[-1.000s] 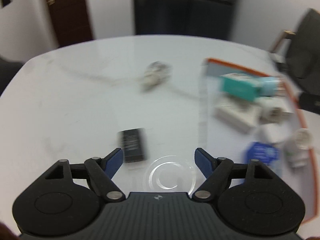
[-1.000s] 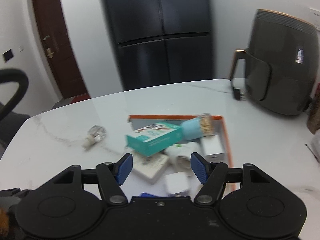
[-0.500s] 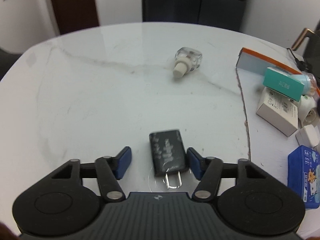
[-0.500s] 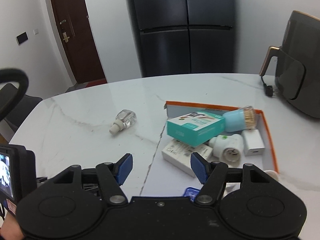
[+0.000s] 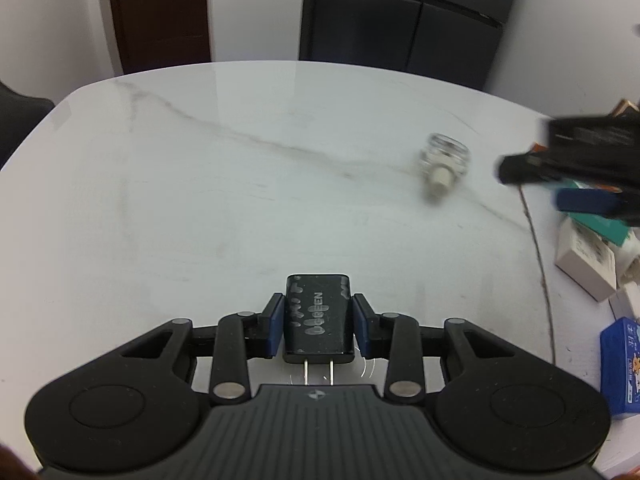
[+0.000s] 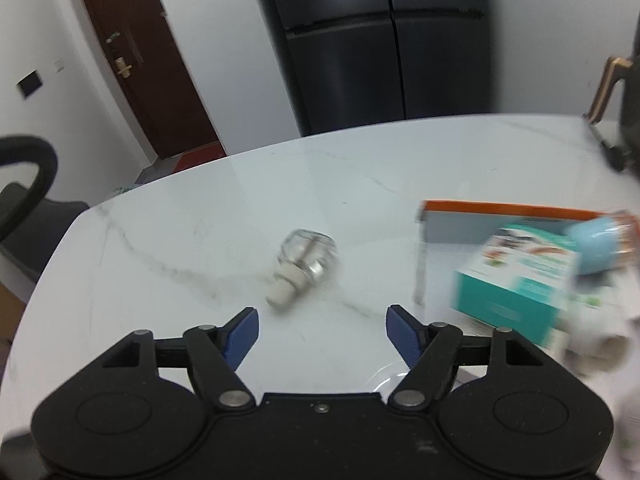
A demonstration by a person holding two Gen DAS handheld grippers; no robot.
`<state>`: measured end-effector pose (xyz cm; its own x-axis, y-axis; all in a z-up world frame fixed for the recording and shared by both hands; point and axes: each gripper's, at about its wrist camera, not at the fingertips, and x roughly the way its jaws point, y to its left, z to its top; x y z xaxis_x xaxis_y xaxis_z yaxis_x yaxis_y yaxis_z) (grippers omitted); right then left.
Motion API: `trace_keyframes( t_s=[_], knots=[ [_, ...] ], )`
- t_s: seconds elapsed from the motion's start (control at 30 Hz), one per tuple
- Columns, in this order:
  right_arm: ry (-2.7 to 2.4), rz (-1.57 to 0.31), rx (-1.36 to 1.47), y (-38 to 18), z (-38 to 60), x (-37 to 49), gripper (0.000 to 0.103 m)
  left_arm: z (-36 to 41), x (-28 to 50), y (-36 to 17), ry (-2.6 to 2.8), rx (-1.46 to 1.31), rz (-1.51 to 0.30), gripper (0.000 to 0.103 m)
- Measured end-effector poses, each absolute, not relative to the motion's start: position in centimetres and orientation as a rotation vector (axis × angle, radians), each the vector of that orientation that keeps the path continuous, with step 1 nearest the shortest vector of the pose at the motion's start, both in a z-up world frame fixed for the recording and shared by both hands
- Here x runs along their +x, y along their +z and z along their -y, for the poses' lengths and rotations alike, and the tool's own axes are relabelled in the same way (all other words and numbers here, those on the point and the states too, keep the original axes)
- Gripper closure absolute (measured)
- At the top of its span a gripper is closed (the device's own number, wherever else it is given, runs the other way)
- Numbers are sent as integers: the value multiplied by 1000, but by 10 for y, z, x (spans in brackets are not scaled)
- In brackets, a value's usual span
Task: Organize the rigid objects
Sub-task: 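Grasp the black charger with the left gripper while the right gripper grasps the clear refill bottle, then carry the charger and refill bottle over the orange-rimmed box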
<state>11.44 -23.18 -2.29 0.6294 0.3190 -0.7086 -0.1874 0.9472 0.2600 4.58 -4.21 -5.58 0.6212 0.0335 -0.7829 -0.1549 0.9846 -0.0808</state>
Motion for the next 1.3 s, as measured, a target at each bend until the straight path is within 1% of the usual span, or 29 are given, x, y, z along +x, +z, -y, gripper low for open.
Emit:
trace_keyframes(
  t_s=[0.2, 0.37, 0.4, 0.47, 0.5, 0.7, 0.9, 1.17, 1.3],
  knots=[
    [203, -871, 139, -47, 185, 171, 19, 10, 37, -50, 112, -160, -892, 67],
    [122, -898, 106, -69, 165, 198, 18, -9, 42, -52, 115, -166, -897, 67],
    [108, -882, 74, -70, 161, 198, 20, -11, 44, -52, 117, -168, -896, 67],
    [109, -859, 24, -70, 155, 196, 38, -16, 46, -53, 120, -179, -895, 67],
    [120, -849, 17, -69, 153, 194, 41, -17, 46, -53, 120, -183, -895, 67],
    [191, -798, -26, -58, 151, 159, 42, -15, 50, -50, 120, -180, -888, 67],
    [262, -754, 2, -32, 170, 107, 42, -10, 31, -34, 118, -177, -868, 67],
    [314, -700, 16, 13, 200, 43, 42, 21, 15, -10, 100, -155, -833, 67],
    [335, -691, 4, 26, 217, 16, 42, 41, 5, 2, 80, -134, -822, 67]
  ],
)
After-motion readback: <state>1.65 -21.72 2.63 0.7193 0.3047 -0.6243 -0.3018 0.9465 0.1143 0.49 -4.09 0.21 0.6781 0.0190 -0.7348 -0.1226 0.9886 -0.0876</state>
